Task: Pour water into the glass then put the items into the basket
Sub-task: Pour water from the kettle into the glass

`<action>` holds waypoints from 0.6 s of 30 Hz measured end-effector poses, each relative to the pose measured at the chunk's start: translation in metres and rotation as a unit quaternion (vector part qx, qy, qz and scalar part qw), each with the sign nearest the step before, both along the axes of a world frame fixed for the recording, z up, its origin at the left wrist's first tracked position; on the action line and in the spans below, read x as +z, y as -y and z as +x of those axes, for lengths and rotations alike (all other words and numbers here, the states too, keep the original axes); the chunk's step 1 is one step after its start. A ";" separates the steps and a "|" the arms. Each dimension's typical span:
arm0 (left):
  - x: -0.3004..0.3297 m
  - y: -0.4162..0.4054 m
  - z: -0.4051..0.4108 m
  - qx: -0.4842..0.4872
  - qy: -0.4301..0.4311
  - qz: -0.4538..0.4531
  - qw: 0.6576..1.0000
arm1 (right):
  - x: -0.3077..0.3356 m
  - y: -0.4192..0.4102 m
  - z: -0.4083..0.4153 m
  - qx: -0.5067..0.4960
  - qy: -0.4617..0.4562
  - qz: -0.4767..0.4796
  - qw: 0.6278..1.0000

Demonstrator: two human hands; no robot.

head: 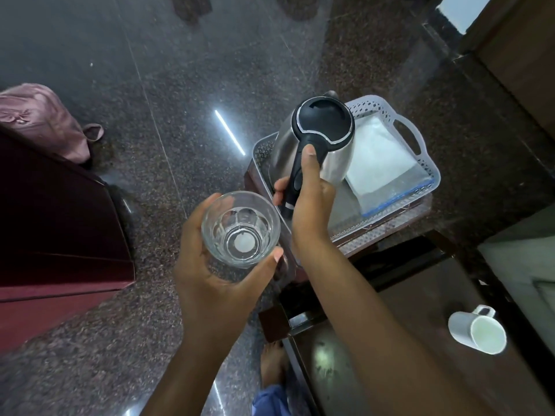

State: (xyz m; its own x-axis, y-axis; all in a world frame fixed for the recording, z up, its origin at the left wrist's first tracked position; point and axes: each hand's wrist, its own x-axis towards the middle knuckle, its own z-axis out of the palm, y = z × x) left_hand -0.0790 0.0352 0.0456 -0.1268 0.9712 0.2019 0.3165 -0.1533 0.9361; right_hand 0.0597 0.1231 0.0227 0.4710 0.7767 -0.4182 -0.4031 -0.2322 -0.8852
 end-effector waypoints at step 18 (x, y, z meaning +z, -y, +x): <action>0.003 -0.049 0.009 -0.037 -0.010 0.041 0.998 | 0.011 -0.001 0.007 -0.093 0.117 0.019 0.989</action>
